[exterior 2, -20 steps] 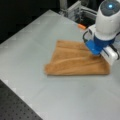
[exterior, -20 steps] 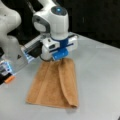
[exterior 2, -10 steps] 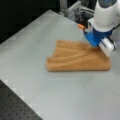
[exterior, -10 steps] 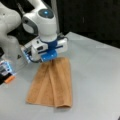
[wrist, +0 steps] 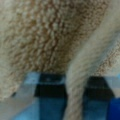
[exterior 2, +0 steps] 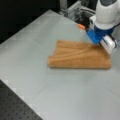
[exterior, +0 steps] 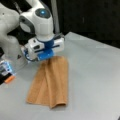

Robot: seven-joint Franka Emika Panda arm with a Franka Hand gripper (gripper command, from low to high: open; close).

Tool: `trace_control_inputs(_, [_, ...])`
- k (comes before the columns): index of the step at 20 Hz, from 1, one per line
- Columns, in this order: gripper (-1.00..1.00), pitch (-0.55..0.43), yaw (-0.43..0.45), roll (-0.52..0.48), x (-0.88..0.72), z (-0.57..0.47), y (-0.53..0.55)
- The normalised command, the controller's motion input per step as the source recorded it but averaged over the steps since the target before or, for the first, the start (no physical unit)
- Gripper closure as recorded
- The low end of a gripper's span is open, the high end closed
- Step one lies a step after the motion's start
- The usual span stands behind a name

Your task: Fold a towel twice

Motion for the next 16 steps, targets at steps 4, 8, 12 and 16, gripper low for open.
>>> trace_control_inputs(4, [1.00,0.011,-0.204,0.056,-0.32,-0.04,0.24])
trace_control_inputs(8, [1.00,0.004,-0.184,0.057,-0.40,-0.02,0.18])
trace_control_inputs(12, [1.00,-0.024,-0.164,0.078,-0.49,-0.01,0.08])
trace_control_inputs(16, [1.00,-0.062,-0.109,0.074,-0.52,0.01,0.00])
